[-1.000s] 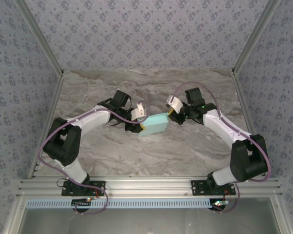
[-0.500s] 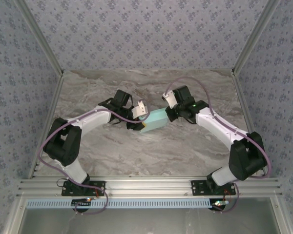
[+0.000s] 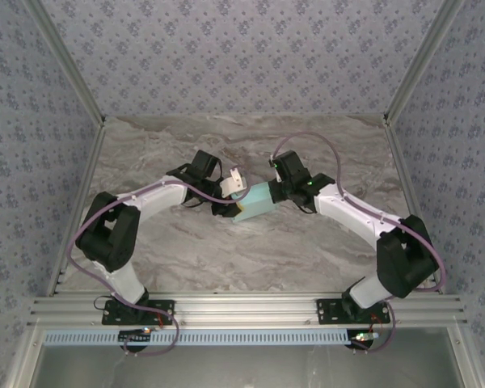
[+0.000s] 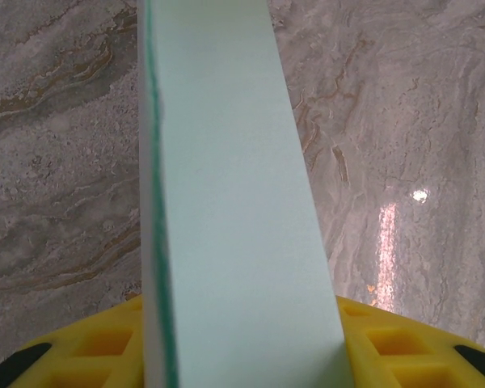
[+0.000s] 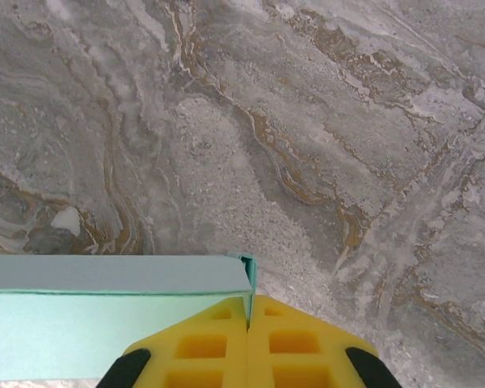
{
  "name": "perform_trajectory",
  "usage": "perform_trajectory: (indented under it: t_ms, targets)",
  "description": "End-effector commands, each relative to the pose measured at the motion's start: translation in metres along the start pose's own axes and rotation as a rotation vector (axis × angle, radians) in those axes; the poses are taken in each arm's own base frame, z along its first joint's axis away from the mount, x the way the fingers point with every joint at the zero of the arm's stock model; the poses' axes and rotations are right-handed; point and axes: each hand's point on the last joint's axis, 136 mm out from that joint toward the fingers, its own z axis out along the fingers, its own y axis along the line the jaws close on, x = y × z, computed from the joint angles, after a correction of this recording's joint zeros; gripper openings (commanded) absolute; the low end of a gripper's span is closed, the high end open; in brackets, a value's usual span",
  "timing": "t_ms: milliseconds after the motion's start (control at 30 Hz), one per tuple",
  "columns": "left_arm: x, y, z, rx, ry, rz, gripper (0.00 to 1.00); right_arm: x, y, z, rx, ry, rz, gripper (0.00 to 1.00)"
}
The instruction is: Fold the paper box
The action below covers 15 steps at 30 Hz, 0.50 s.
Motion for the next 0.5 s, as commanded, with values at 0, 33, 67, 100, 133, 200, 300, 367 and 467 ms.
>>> perform_trajectory:
  t_ms: [0, 33, 67, 100, 133, 200, 300, 367, 467]
  targets:
    - [-0.006, 0.006, 0.003, -0.008, -0.002, -0.005, 0.31, 0.007, 0.002, 0.000, 0.012, -0.015, 0.018, 0.00]
    - [-0.005, 0.006, 0.004, -0.007, 0.002, -0.006, 0.31, 0.009, 0.001, 0.001, 0.015, -0.014, 0.022, 0.00]
    - [-0.004, 0.007, 0.004, -0.008, 0.003, -0.007, 0.31, 0.010, 0.000, 0.001, 0.016, -0.016, 0.029, 0.00]
    - [-0.003, 0.007, 0.005, -0.009, 0.007, -0.008, 0.31, 0.012, 0.001, 0.002, 0.010, -0.014, 0.037, 0.00]
    - [-0.002, 0.007, 0.005, -0.009, 0.009, -0.008, 0.31, 0.014, 0.002, 0.002, 0.004, -0.012, 0.046, 0.00]
    - [-0.001, 0.007, 0.006, -0.012, 0.011, -0.007, 0.31, 0.018, 0.002, 0.003, -0.002, -0.003, 0.063, 0.00]
    - [0.000, 0.009, 0.007, -0.017, 0.014, -0.009, 0.31, 0.022, 0.002, 0.003, 0.001, 0.009, 0.073, 0.00]
    - [0.002, 0.010, 0.008, -0.020, 0.023, -0.012, 0.31, 0.027, 0.001, 0.004, 0.002, 0.017, 0.079, 0.00]
    - [0.003, 0.011, 0.008, -0.024, 0.029, -0.012, 0.32, 0.032, 0.000, 0.005, 0.008, 0.020, 0.073, 0.00]
